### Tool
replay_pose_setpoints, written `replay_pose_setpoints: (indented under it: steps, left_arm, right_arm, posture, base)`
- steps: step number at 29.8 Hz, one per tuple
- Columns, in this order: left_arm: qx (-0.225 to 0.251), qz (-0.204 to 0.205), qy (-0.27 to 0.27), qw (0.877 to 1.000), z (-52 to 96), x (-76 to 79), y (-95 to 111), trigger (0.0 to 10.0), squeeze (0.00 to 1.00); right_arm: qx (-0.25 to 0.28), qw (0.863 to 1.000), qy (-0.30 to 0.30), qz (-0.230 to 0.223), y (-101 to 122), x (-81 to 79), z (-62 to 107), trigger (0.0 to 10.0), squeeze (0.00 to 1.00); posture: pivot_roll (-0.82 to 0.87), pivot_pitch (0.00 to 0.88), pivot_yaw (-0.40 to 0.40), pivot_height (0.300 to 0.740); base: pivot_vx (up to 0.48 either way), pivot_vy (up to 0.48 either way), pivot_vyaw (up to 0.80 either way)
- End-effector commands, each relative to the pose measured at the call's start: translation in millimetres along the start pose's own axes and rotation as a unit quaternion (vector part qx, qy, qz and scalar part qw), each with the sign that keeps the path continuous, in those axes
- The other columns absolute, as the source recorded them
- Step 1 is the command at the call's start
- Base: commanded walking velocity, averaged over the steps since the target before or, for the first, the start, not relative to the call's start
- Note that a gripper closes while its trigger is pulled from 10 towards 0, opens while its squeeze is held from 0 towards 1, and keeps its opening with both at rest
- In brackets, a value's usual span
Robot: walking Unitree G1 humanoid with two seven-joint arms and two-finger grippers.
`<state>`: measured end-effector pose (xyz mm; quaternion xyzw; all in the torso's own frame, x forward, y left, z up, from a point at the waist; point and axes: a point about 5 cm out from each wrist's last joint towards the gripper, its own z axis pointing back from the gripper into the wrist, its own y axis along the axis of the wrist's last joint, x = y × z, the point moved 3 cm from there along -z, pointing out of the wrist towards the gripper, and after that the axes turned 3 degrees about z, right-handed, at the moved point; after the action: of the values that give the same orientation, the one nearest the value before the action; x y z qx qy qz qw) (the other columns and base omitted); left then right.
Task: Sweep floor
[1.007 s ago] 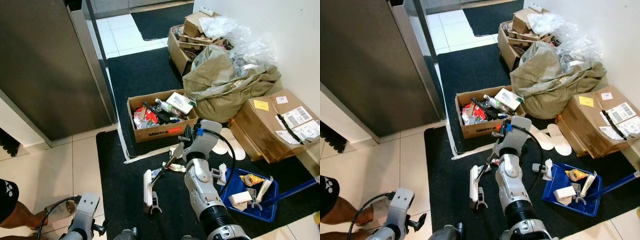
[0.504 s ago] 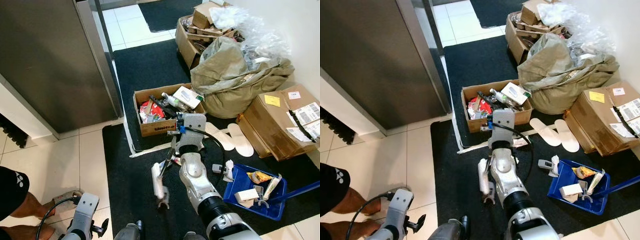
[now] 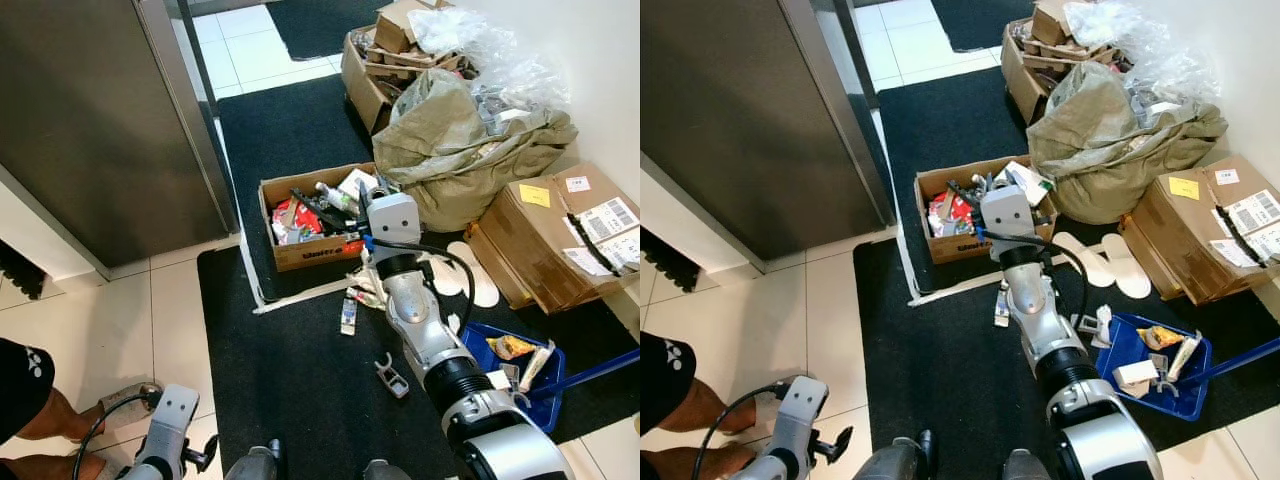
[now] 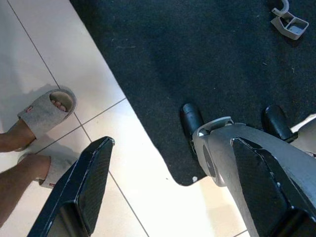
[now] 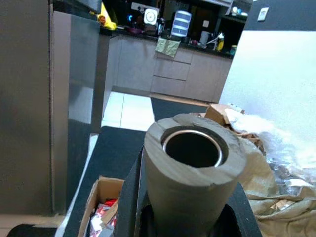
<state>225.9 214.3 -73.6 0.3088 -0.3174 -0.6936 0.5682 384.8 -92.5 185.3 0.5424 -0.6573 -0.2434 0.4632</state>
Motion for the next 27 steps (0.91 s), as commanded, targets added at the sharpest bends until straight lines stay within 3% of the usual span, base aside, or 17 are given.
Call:
replay_pose_setpoints:
  steps: [1, 6, 8, 10, 11, 12, 14, 17, 19, 21, 22, 23, 24, 25, 27]
  left_arm:
    - [-0.024, 0.003, 0.008, 1.0, 6.1, -7.3, -13, 10.0, 0.0]
    - [-0.025, 0.009, 0.008, 1.0, 3.4, -6.5, -10, 10.0, 0.0]
    - [-0.024, 0.01, 0.008, 1.0, 3.0, -6.2, -9, 10.0, 0.0]
    - [-0.024, 0.011, 0.006, 1.0, 1.6, -5.1, -7, 10.0, 0.0]
    - [-0.024, 0.011, 0.006, 1.0, 1.6, -5.1, -7, 10.0, 0.0]
    - [-0.024, 0.011, 0.004, 1.0, 1.0, -4.3, -7, 10.0, 0.0]
    - [-0.024, 0.011, 0.004, 1.0, 1.0, -4.3, -7, 10.0, 0.0]
    - [-0.02, 0.011, 0.001, 1.0, -0.9, -0.8, -4, 10.0, 0.0]
    - [-0.02, 0.011, 0.001, 1.0, -0.9, -0.8, -4, 10.0, 0.0]
    - [-0.021, 0.011, -0.001, 1.0, -3.0, 1.8, -2, 10.0, 0.0]
    - [-0.021, 0.011, -0.001, 1.0, -3.0, 1.8, -2, 10.0, 0.0]
    - [-0.023, 0.012, -0.002, 1.0, -3.7, 3.0, -2, 10.0, 0.0]
    - [-0.023, 0.012, -0.002, 1.0, -3.7, 3.0, -2, 10.0, 0.0]
    - [-0.025, 0.013, -0.002, 1.0, -4.2, 4.2, -2, 10.0, 0.0]
    - [-0.025, 0.013, -0.002, 1.0, -4.2, 4.2, -2, 10.0, 0.0]
  right_arm:
    - [-0.002, 1.0, -0.02, -0.017, 4, 5.5, -6.8, 10.0, 0.0]
    - [-0.057, 0.984, -0.084, -0.147, 1, 24.9, -19.3, 10.0, 0.0]
    - [-0.061, 0.981, -0.086, -0.162, 1, 25.9, -20.5, 10.0, 0.0]
    - [-0.071, 0.967, -0.122, -0.214, 1, 32.1, -21.8, 10.0, 0.0]
    - [-0.071, 0.967, -0.122, -0.214, 1, 32.1, -21.8, 10.0, 0.0]
    - [-0.075, 0.958, -0.146, -0.236, 0, 34.5, -20.3, 10.0, 0.0]
    - [-0.075, 0.958, -0.146, -0.236, 0, 34.5, -20.3, 10.0, 0.0]
    - [-0.093, 0.944, -0.172, -0.266, -6, 34.9, -15.2, 10.0, 0.0]
    - [-0.093, 0.944, -0.172, -0.266, -6, 34.9, -15.2, 10.0, 0.0]
    - [-0.113, 0.964, -0.056, -0.234, -14, 23.0, -11.8, 10.0, 0.0]
    - [-0.113, 0.964, -0.056, -0.234, -14, 23.0, -11.8, 10.0, 0.0]
    - [-0.118, 0.97, 0.019, -0.211, -17, 16.7, -8.6, 10.0, 0.0]
    - [-0.118, 0.97, 0.019, -0.211, -17, 16.7, -8.6, 10.0, 0.0]
    - [-0.122, 0.97, 0.097, -0.186, -19, 10.3, -3.4, 10.0, 0.0]
    - [-0.122, 0.97, 0.097, -0.186, -19, 10.3, -3.4, 10.0, 0.0]
  posture:
    - [0.02, 0.254, 0.083, 0.74]
    - [0.01, 0.237, 0.082, 0.74]
    - [0.01, 0.237, 0.082, 0.74]
    - [0.01, 0.233, 0.084, 0.74]
    - [0.01, 0.233, 0.084, 0.74]
    - [0.0, 0.232, 0.084, 0.74]
    - [0.0, 0.232, 0.084, 0.74]
    - [0.0, 0.223, 0.084, 0.74]
    - [0.0, 0.223, 0.084, 0.74]
    - [-0.01, 0.206, 0.077, 0.74]
    - [-0.01, 0.206, 0.077, 0.74]
    - [-0.01, 0.2, 0.075, 0.74]
    - [-0.01, 0.2, 0.075, 0.74]
    - [-0.02, 0.195, 0.071, 0.74]
    - [-0.02, 0.195, 0.071, 0.74]
  base:
    - [0.0, 0.0, 0.0]
    - [0.0, 0.0, 0.0]
    - [0.0, 0.0, 0.0]
    - [0.0, 0.0, 0.0]
    - [0.0, 0.0, 0.0]
    - [0.0, 0.0, 0.0]
    - [0.0, 0.0, 0.0]
    - [0.0, 0.0, 0.0]
    - [0.0, 0.0, 0.0]
    - [0.0, 0.0, 0.0]
    - [0.0, 0.0, 0.0]
    - [0.0, 0.0, 0.0]
    - [0.0, 0.0, 0.0]
    - [0.0, 0.0, 0.0]
    - [0.0, 0.0, 0.0]
